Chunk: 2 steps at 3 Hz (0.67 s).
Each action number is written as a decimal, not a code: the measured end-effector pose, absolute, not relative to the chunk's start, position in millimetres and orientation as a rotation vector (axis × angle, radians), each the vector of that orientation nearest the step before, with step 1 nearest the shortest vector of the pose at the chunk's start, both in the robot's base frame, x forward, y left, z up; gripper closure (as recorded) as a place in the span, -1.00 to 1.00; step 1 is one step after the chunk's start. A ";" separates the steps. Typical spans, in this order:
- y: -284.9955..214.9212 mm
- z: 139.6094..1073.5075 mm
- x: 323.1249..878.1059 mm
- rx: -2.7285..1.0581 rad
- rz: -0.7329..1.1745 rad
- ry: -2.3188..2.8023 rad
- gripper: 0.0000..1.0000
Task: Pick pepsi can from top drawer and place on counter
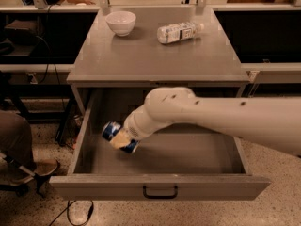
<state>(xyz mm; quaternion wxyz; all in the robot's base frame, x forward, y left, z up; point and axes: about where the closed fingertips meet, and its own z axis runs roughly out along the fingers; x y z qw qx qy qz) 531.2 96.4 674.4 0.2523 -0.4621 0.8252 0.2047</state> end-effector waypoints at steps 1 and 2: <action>48.5 723.8 550.9 -1.204 0.582 2.153 1.00; 7.8 759.9 568.2 -1.227 0.496 2.072 1.00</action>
Offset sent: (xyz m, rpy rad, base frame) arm 0.0602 -0.1417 0.1327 0.0341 -0.3018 0.0149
